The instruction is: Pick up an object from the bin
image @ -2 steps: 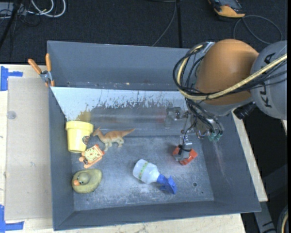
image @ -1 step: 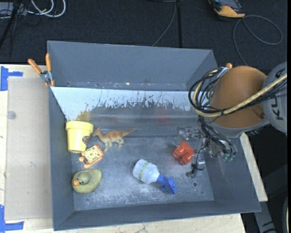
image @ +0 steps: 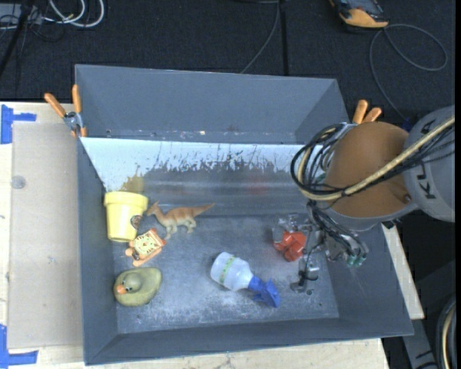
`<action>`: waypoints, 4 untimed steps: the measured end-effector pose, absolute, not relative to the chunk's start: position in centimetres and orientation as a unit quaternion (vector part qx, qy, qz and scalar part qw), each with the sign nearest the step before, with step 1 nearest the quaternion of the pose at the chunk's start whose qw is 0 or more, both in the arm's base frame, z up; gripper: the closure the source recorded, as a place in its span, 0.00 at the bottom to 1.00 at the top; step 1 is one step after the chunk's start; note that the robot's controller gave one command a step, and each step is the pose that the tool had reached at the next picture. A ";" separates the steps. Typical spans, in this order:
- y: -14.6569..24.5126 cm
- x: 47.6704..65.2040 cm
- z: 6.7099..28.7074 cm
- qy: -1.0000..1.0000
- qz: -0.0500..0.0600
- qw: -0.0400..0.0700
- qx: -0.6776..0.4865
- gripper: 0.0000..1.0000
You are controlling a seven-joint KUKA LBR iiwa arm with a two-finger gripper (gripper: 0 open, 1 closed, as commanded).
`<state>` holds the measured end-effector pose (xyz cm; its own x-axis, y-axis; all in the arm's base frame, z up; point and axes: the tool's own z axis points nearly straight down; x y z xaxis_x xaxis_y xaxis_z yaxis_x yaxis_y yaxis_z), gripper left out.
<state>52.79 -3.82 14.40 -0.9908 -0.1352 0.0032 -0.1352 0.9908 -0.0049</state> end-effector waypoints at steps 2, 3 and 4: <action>2.0 52.0 8.6 -0.996 0.000 0.004 0.086 0.00; 4.0 50.8 9.3 -1.000 0.000 0.002 -0.006 0.00; 4.4 50.6 9.3 -1.000 0.000 0.002 0.003 0.00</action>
Offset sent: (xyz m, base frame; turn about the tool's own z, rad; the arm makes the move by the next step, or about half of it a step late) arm -0.0114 0.0836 -0.0509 0.1510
